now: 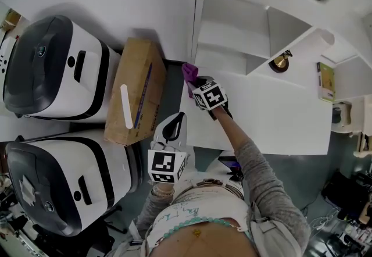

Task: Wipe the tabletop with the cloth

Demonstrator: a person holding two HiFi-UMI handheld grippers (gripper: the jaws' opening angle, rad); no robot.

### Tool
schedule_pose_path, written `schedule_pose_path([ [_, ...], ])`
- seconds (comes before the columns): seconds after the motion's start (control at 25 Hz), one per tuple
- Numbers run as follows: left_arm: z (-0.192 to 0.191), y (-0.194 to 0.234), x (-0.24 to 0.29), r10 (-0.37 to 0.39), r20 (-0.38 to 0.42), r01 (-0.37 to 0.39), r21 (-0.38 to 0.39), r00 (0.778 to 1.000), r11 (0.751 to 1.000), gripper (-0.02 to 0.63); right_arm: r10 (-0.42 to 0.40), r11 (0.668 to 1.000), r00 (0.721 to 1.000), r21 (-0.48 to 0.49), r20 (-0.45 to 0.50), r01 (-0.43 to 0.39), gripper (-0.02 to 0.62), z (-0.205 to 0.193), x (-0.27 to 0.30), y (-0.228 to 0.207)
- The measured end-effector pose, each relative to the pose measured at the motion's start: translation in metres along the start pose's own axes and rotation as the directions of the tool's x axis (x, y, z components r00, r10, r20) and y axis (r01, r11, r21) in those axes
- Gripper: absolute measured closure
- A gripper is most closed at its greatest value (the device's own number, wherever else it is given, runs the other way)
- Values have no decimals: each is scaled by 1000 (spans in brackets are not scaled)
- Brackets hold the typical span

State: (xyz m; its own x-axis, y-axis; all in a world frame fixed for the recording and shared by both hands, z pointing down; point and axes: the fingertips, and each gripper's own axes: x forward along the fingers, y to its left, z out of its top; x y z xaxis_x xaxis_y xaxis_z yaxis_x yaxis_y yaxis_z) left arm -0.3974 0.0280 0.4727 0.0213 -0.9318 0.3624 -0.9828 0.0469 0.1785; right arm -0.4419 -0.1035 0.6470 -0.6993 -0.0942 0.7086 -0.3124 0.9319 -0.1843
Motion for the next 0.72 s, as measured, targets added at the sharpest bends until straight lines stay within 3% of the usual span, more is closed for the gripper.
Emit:
schedule_pose_path([
  [0.24,-5,5,-3,19,-16,-19,-9,1000,1000,604,-63,997,996,-57,-59,60,511,-14,20,-7],
  [0.72,-11,4,0,41,-41,-41,-16,998,999,604,-184,971,982,-163,-53,173,511,-19,40,-31],
])
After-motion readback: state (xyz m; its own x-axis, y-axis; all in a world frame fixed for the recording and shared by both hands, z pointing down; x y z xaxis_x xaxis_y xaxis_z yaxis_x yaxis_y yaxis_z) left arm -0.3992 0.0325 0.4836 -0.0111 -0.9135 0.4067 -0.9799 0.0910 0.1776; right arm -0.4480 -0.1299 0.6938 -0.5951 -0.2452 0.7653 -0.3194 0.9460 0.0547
